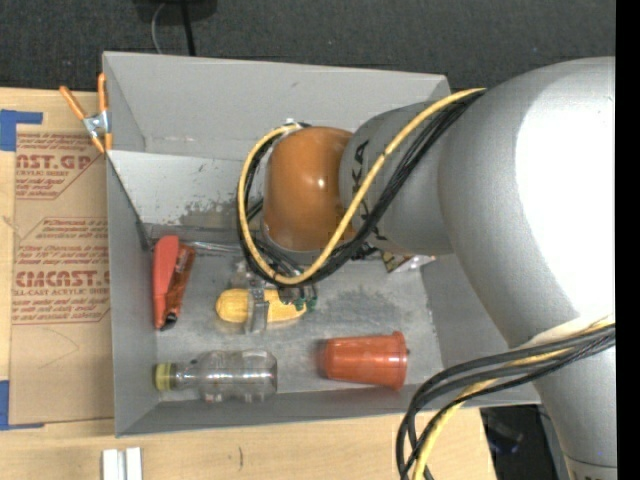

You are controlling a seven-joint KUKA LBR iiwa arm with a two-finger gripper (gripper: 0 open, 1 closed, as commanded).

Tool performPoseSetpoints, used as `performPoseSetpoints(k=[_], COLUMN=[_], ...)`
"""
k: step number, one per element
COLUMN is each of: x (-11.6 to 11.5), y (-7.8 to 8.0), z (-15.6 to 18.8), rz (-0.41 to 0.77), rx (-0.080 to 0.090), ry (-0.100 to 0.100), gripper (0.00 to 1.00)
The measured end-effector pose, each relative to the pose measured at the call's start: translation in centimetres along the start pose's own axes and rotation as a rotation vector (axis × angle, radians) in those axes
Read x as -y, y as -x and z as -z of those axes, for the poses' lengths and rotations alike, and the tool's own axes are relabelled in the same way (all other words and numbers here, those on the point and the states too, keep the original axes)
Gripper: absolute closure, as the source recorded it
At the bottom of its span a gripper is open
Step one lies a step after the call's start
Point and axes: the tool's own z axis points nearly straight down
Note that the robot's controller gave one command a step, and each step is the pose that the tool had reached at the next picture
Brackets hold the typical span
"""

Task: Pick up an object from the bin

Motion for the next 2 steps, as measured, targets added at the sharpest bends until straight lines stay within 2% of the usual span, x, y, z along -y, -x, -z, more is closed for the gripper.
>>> performPoseSetpoints(k=[1,2], x=[0.0,-1.6], y=[0.0,0.6], z=[0.0,14.3], rz=[-0.001,0.009], rx=[0.000,0.005], ry=[0.000,0.001], gripper=[1.00,1.00])
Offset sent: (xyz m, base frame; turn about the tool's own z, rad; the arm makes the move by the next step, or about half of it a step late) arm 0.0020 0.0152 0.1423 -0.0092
